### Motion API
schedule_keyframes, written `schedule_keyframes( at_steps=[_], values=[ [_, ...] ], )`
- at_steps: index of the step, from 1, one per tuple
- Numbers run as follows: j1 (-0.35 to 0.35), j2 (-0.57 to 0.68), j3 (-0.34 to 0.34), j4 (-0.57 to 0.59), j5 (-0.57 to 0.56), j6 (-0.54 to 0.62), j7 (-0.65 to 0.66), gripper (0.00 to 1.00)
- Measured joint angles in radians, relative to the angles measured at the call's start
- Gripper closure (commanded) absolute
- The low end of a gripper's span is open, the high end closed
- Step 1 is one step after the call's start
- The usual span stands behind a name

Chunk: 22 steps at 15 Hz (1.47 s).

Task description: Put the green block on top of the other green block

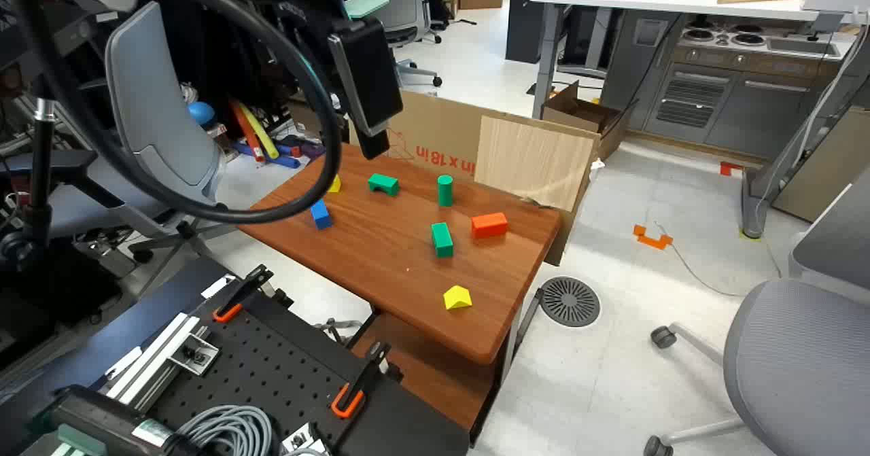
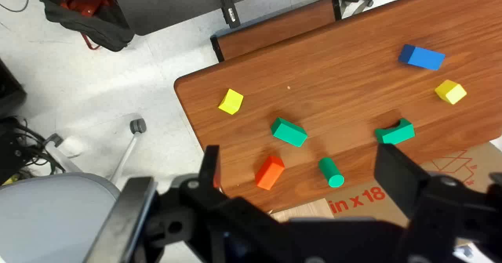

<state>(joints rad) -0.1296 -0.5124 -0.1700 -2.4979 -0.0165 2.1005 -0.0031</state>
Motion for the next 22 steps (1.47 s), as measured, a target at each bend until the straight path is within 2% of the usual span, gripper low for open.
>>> schedule_keyframes(
  at_steps=[14, 17, 22],
  values=[
    [0.0, 0.0, 0.0, 0.001, 0.0, 0.0, 0.0, 0.0],
    [-0.006, 0.016, 0.019, 0.005, 0.001, 0.007, 0.107, 0.0],
    [-0.009, 0.104, 0.098, 0.067, 0.004, 0.049, 0.35, 0.0]
  ],
)
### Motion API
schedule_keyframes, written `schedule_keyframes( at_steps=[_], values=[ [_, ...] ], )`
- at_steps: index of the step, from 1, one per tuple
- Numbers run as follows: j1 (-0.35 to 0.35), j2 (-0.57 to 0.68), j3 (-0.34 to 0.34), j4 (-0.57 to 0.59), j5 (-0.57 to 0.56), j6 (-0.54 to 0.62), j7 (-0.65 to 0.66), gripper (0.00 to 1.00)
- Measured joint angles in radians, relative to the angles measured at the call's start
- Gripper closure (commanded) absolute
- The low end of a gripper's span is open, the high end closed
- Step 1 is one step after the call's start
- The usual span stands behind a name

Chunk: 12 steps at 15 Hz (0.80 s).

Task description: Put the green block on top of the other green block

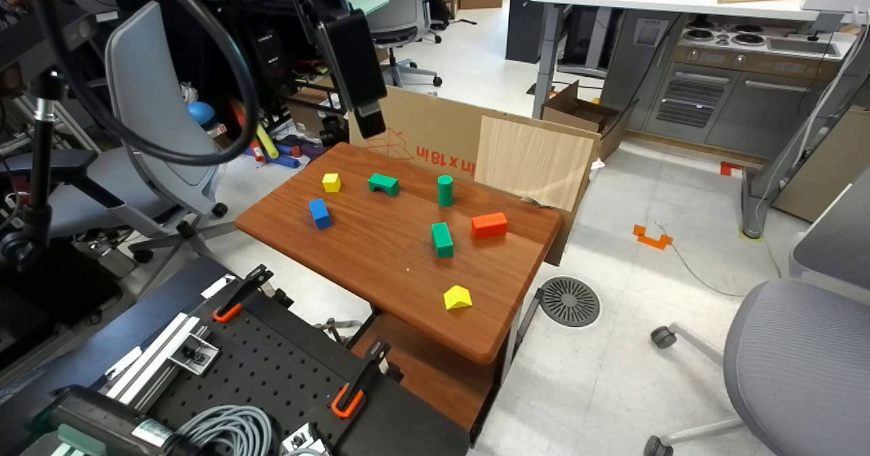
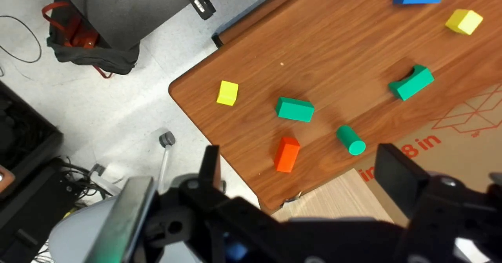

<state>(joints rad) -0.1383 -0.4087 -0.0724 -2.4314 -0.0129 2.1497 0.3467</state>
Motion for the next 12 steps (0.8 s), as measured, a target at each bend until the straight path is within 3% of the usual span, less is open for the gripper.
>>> schedule_keyframes(
  at_steps=[4, 12],
  values=[
    [0.0, 0.121, 0.047, 0.084, -0.004, 0.054, 0.122, 0.0],
    [0.005, 0.425, 0.051, 0.298, -0.078, 0.113, 0.348, 0.0]
  ],
)
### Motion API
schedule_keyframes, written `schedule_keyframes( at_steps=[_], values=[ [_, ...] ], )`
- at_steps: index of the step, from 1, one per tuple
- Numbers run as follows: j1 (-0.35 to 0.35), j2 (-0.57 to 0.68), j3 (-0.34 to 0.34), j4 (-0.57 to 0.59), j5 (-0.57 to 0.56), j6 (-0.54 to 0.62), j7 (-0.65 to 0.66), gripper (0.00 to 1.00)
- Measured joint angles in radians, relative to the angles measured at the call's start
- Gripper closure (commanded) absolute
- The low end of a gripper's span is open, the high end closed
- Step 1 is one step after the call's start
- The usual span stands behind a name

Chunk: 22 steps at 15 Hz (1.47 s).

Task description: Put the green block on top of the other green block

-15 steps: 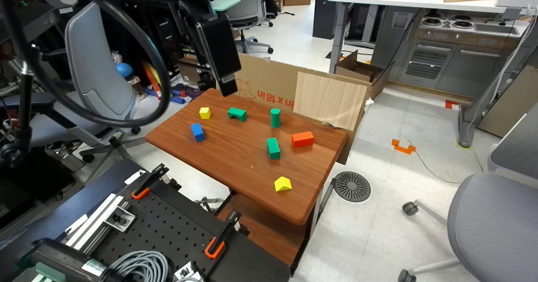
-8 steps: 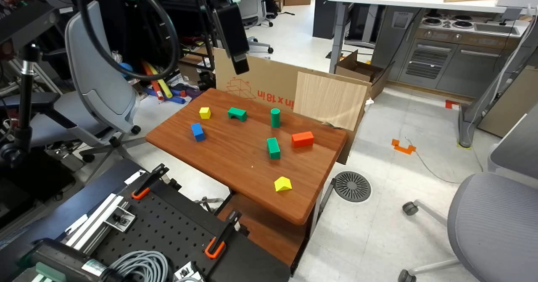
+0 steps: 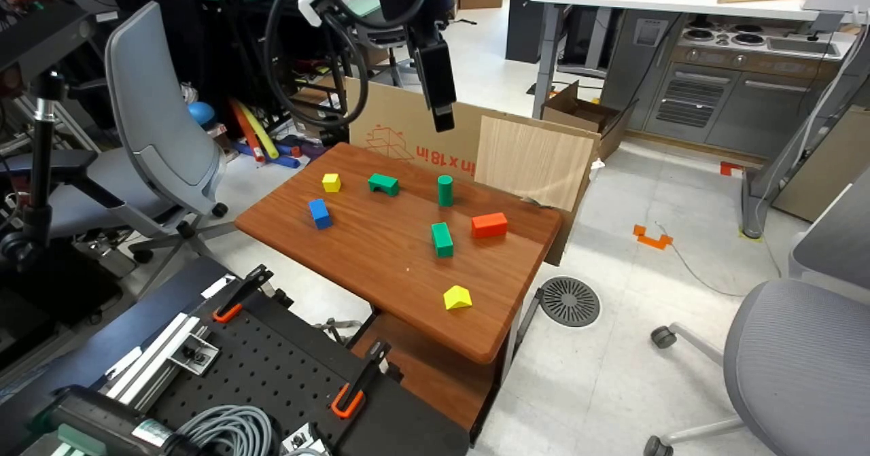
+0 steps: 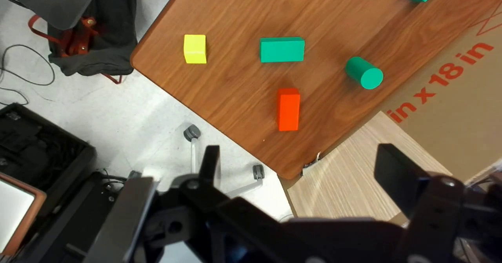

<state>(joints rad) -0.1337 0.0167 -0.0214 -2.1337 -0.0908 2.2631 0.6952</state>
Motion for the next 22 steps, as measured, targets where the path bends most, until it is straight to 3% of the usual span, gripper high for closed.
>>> schedule_keyframes(
  at_steps=[11, 22],
  values=[
    [0.09, 0.29, -0.052, 0.222, -0.02, 0.002, 0.041, 0.0],
    [0.168, 0.545, -0.111, 0.359, -0.038, 0.014, 0.077, 0.0]
  ],
)
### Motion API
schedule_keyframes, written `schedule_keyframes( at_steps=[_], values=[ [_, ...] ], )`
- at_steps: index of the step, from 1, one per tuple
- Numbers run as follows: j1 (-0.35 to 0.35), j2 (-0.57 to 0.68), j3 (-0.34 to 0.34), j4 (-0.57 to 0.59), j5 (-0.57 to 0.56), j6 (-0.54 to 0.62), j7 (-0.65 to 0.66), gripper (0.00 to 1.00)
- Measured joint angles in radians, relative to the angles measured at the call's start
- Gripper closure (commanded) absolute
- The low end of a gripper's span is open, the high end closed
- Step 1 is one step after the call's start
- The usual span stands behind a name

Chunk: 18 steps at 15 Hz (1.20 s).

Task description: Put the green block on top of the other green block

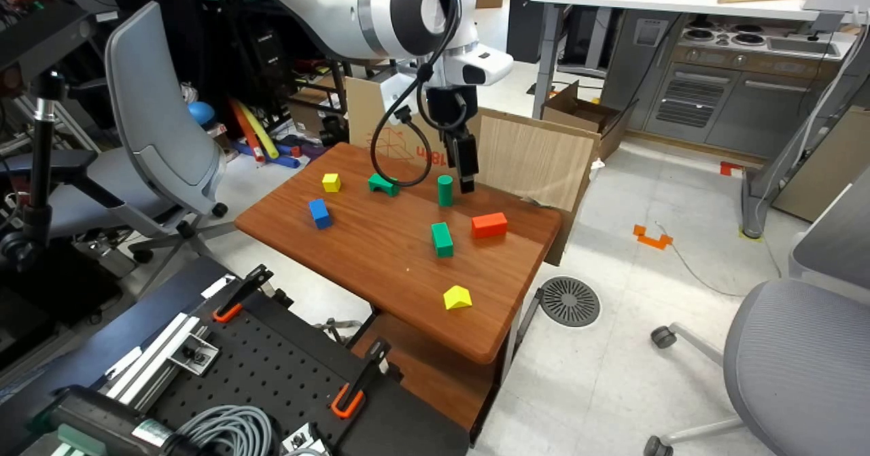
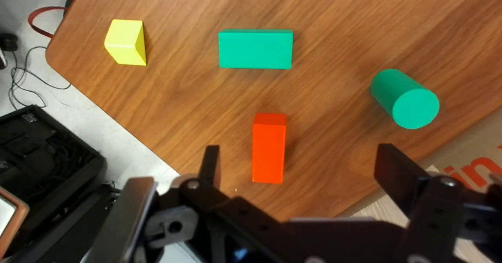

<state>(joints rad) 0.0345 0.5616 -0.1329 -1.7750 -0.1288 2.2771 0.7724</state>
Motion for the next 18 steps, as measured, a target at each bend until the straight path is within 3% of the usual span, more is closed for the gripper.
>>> schedule_keyframes(
  at_steps=[18],
  values=[
    [0.043, 0.112, -0.017, 0.016, 0.0, 0.002, 0.001, 0.0]
  ],
)
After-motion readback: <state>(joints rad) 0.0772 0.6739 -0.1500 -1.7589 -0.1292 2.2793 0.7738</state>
